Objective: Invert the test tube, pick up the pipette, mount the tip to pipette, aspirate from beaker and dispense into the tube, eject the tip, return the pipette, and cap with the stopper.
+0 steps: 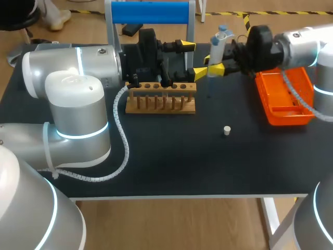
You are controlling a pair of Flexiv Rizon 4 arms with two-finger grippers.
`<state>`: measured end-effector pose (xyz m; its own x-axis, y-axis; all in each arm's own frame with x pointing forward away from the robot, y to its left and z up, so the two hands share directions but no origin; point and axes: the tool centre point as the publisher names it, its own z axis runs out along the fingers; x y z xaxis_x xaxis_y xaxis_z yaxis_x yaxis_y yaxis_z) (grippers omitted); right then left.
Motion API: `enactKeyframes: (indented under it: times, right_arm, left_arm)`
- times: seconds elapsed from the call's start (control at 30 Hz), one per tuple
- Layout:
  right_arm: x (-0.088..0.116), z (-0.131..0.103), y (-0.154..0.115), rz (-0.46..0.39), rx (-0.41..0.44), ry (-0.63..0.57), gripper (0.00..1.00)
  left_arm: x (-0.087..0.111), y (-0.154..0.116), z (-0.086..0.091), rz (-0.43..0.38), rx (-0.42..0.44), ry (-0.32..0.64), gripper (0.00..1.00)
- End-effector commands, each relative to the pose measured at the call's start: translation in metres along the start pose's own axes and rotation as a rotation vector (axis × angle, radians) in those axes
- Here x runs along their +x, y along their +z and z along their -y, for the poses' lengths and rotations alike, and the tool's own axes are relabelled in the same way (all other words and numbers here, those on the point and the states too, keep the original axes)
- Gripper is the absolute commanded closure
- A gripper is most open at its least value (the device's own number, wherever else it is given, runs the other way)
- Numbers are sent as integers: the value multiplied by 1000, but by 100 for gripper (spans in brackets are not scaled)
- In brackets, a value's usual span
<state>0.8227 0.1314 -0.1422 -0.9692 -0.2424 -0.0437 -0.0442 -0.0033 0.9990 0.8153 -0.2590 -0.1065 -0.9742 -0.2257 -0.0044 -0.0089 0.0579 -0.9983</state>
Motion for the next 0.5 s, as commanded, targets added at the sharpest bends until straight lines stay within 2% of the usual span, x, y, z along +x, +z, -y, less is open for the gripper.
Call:
enactKeyframes:
  times: [0.03,0.5]
  right_arm:
    - [2,0,10,4,5,2,100]
    - [-2,8,34,14,27,3,100]
  left_arm:
    - [1,1,-2,5,7,2,0]
    - [1,1,-2,5,7,2,0]
